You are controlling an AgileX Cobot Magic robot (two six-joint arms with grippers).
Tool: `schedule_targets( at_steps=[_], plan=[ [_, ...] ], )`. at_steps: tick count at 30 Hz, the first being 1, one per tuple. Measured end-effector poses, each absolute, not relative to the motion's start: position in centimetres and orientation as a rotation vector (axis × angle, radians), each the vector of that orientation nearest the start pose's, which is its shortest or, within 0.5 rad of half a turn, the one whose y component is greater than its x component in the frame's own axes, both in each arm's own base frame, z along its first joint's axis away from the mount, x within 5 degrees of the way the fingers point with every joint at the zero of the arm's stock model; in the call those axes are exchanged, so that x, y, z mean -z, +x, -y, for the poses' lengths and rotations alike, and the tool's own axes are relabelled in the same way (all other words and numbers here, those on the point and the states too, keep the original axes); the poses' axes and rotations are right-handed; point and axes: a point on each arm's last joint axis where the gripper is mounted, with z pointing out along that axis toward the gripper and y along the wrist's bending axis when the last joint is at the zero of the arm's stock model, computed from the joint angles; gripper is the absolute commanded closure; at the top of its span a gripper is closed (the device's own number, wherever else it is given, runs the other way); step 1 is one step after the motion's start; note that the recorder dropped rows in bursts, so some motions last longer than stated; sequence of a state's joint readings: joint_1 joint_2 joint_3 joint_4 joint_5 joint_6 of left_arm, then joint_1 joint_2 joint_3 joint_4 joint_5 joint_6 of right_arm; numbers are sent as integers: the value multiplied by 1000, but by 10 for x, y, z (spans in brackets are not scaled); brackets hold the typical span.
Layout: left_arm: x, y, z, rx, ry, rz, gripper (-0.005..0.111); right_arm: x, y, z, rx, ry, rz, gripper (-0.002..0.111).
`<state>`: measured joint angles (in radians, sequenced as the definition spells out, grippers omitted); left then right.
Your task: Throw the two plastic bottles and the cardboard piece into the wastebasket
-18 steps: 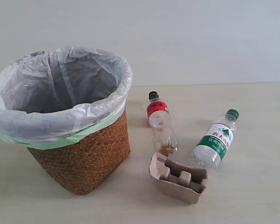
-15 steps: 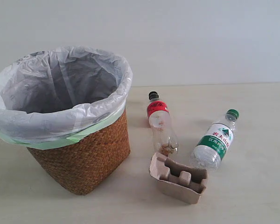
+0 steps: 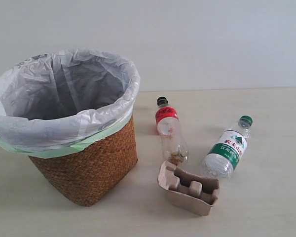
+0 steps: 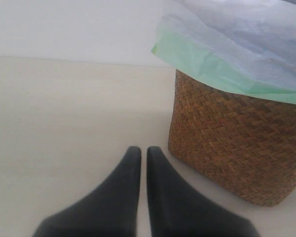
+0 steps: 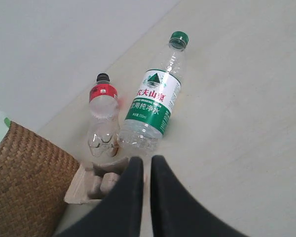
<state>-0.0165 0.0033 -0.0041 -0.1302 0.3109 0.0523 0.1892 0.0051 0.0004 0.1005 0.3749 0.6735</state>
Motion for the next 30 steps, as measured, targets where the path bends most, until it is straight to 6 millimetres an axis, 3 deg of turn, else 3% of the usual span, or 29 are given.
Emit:
schedule_targets(
  at_steps=[18,30],
  plan=[
    [-187,54,5,99,-21,-1792,103,-182,52,-13,-706,528,-1818,107],
    [-187,54,5,99,-21,-1792,103,-204,56,-12,-869,587,-1549,107]
  ],
)
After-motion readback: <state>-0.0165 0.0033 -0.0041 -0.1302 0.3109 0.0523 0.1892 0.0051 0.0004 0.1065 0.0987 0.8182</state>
